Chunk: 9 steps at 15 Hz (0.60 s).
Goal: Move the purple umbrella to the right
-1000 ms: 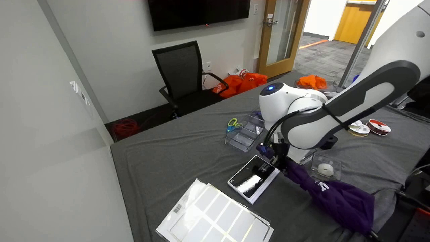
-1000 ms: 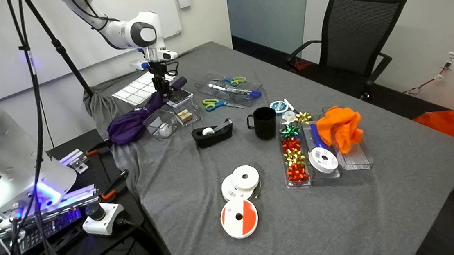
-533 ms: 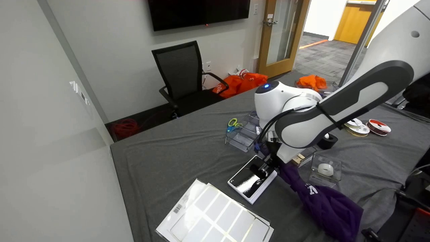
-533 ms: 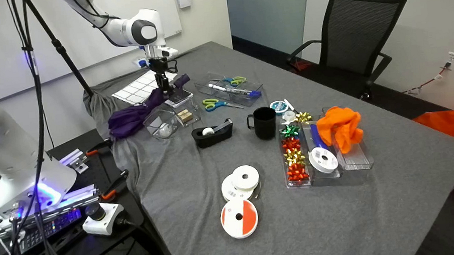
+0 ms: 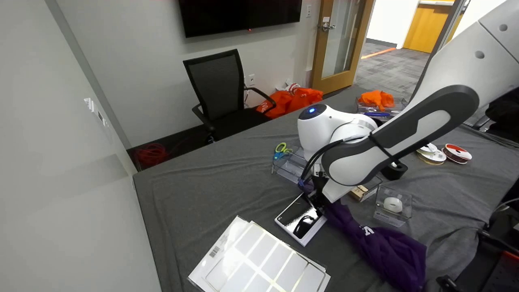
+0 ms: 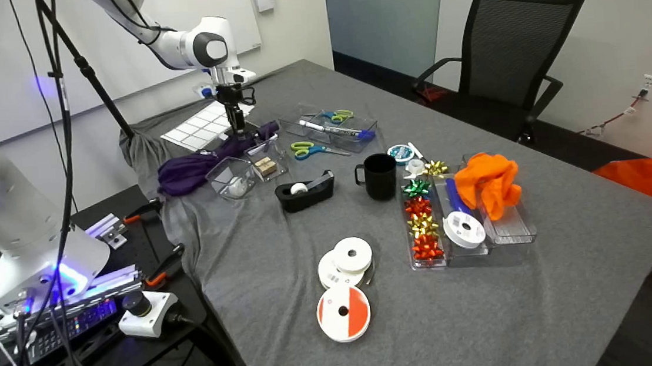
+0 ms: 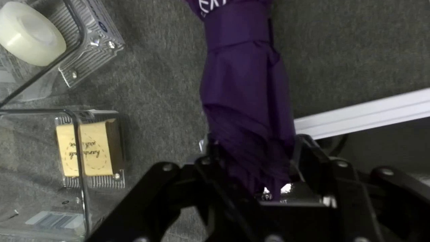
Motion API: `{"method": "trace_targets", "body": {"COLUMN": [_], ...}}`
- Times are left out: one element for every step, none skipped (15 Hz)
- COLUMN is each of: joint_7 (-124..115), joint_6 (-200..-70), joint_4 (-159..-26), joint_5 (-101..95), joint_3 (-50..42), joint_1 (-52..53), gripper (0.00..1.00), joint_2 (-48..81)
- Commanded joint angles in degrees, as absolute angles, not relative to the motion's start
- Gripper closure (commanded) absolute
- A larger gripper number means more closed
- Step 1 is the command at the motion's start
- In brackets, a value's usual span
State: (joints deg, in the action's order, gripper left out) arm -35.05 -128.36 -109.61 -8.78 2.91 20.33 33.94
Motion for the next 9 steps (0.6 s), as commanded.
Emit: {"method": "trace_targets", "body": {"joint_7": [-35.30, -35.29, -35.43, -35.68, -35.90, -36.21, -36.49, -36.55, -36.36], "joint_6": [-129.68, -130.10, -131.08, -132.47, -134.98, -136.91, -139.45, -141.38, -143.21], "joint_4": [-109.72, -109.99, -110.56, -111.31, -112.32, -112.94, -113.84, -114.58, -115.37], "joint_5": [-9.73, -9.96, -10.27, -10.56, -10.55, -10.76, -10.86, -10.71, -10.15], "joint_3": [2.15, 2.12, 2.06, 1.97, 1.99, 1.77, 1.52, 1.40, 1.47], "joint_1": [21.24, 21.30, 21.39, 21.40, 21.21, 21.26, 21.21, 21.05, 20.69], "gripper": [0.07, 0.02, 0.00, 0.00, 0.00, 0.00, 0.00, 0.00, 0.00], "joint_2": [33.36, 33.00, 32.33, 31.49, 30.44, 29.72, 28.77, 27.80, 26.80]}}
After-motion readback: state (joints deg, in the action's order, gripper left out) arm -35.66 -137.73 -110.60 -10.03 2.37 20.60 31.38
